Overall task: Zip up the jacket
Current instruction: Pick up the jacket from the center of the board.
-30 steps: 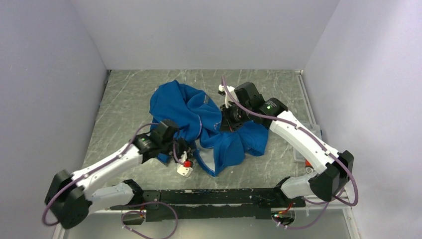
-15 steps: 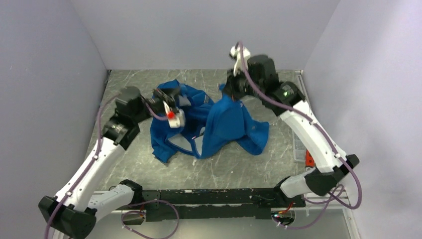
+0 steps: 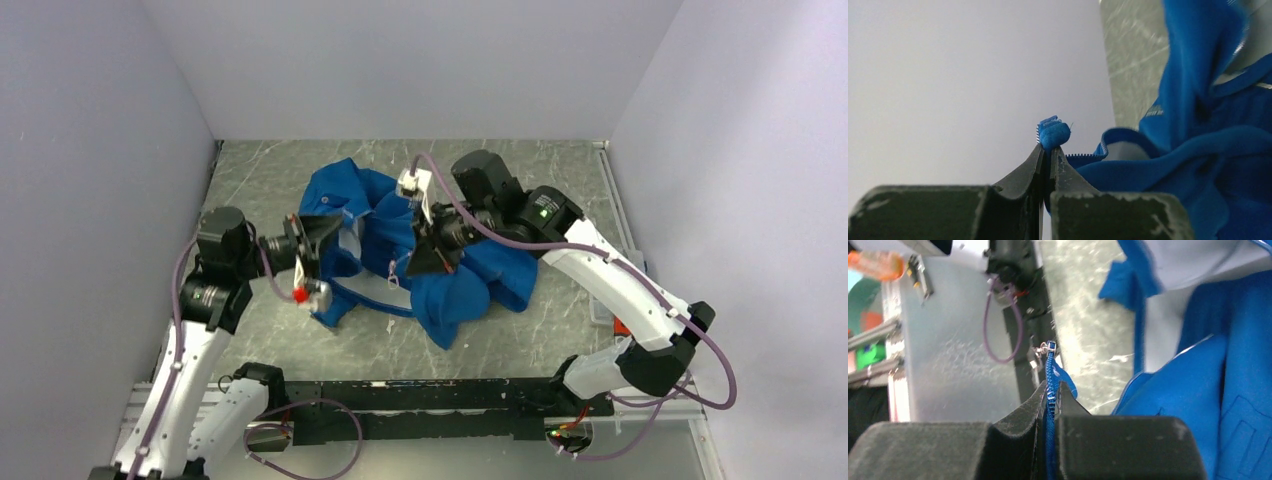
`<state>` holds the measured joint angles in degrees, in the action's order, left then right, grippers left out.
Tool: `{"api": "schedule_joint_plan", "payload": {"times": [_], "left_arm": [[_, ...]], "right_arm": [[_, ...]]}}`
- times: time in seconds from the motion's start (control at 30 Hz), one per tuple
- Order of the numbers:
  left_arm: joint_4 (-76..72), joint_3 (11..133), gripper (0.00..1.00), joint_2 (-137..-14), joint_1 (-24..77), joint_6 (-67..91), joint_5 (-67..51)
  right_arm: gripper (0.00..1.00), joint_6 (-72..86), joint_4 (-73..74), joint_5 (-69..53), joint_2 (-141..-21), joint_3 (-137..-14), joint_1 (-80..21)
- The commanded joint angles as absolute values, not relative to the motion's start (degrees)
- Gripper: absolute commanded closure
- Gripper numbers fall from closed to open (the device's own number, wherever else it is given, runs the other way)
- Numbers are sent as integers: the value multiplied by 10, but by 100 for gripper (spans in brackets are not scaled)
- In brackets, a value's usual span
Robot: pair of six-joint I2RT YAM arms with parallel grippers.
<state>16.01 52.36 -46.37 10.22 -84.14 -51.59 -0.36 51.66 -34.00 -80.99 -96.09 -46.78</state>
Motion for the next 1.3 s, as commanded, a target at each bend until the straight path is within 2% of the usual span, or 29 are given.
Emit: {"api": "schedule_joint_plan", "payload": {"times": [0.0,0.1,0.27,0.57,0.77,1.03,1.27], "left_arm": [[354,508,100,-416,104,-1129,-689],[422,525,100,-415,104,-1191,-697],[340,506,100,-392,104,-1152,-716],[306,500,100,-400,104,-1180,-769],[401,561,99,-447,104,-1273,-806],[481,563,99,-462,104,-1457,-878],[543,565,99,-464,104,-1543,-908]], "right_arm": [[100,-40,507,-421,-762,-933,-482],[100,-51,500,-456,-744,-912,-483],[100,-76,478,-503,-736,-888,-484],[100,-147,544,-539,-789,-943,-489],[100,-168,539,-530,-826,-982,-492],[100,-188,568,-551,-875,-1020,-494],[100,-179,571,-559,-891,-1027,-494]]}}
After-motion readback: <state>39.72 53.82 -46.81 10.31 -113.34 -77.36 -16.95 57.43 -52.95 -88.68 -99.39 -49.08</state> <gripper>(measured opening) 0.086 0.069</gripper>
